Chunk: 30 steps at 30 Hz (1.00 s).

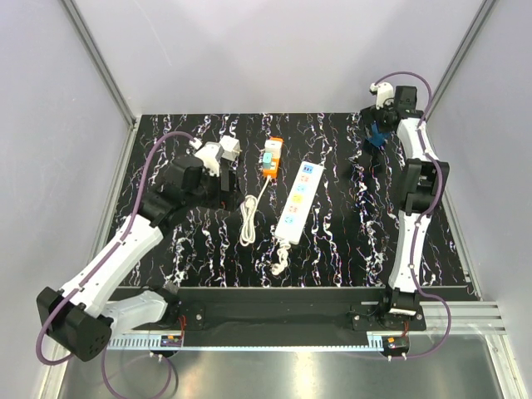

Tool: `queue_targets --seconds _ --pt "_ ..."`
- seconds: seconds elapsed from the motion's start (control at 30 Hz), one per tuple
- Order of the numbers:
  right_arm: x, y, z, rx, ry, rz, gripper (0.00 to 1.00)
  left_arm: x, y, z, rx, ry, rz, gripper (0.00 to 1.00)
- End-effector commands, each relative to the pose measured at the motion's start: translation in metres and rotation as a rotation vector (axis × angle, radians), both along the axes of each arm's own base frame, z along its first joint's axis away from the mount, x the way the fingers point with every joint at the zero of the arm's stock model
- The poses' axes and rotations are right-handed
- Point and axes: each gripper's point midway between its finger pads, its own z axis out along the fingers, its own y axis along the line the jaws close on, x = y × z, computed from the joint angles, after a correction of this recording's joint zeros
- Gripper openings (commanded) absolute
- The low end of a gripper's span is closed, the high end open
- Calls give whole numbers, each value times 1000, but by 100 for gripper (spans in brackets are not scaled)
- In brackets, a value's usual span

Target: Insert the plug

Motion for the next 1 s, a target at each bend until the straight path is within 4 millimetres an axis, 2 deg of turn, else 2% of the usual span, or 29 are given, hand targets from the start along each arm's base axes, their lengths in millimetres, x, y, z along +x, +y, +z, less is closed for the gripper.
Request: queue_targets --seconds 0.0,0.2,0.3,0.5,0.67,0.77,0.8,0.87,0.9,0.93,0.97 --pt "15 -10 9 -46 -52 5 100 12 2 12 -1 -52 19 99" --pt "15 -25 -14 -70 -14 -27 100 15 2 7 4 -35 20 99" --pt "13 -30 -19 -61 -4 -20 99 17 4 6 8 -34 30 99" --pt "9 -20 -27 8 12 52 98 20 6 3 9 -20 40 99" --pt "9 -27 -37 14 19 59 91 22 3 1 -1 -3 29 99" --pt "11 -25 -38 26 10 89 51 22 3 0 -10 5 32 99" --pt "13 -23 -37 28 3 101 28 23 3 -1 -13 8 33 99" --pt "14 -19 -29 42 -10 106 14 23 3 -1 -18 9 36 99" --pt "15 -15 -12 38 -33 103 7 23 4 -1 -19 12 39 99" --pt "13 -11 -6 33 -33 94 0 22 4 -1 -22 12 41 99" --pt "13 -7 6 17 -46 82 0 23 4 0 -32 15 49 99"
